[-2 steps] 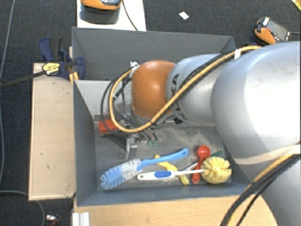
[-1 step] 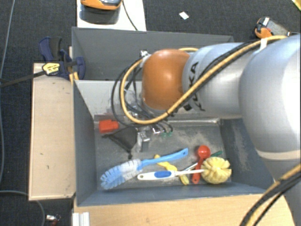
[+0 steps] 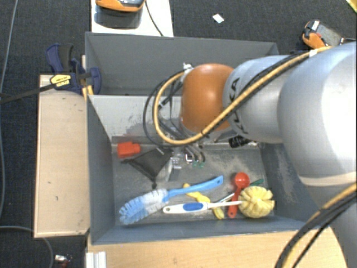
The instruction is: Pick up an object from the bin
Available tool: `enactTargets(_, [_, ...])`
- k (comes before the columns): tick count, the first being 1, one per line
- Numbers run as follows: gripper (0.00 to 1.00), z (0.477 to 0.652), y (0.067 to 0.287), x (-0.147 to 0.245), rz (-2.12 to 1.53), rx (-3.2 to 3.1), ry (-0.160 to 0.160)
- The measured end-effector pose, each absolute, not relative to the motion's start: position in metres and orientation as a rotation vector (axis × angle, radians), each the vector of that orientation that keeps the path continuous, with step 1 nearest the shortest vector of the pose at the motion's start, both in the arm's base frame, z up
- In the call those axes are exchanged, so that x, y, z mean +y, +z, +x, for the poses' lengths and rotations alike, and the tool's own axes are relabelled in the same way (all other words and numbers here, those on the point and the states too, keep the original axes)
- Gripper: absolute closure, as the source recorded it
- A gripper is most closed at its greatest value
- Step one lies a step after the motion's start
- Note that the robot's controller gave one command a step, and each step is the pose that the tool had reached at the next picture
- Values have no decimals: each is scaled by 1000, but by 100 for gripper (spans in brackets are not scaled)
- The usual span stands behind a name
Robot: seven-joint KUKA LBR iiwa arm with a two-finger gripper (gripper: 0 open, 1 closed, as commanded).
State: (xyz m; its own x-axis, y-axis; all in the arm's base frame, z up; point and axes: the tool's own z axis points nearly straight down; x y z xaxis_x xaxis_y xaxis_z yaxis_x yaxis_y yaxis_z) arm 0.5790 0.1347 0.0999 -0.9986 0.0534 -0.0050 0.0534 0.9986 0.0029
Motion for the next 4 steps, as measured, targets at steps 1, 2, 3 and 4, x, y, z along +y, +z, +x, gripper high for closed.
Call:
enactTargets(1, [0,585,71,178,-319,3107,3])
enactTargets(2, [100,588,71,183,-160,3119,4])
enactTargets(3, [100,589,71,185,-130,3121,5])
enactTargets(4, [100,586,85,184,-128,3132,1])
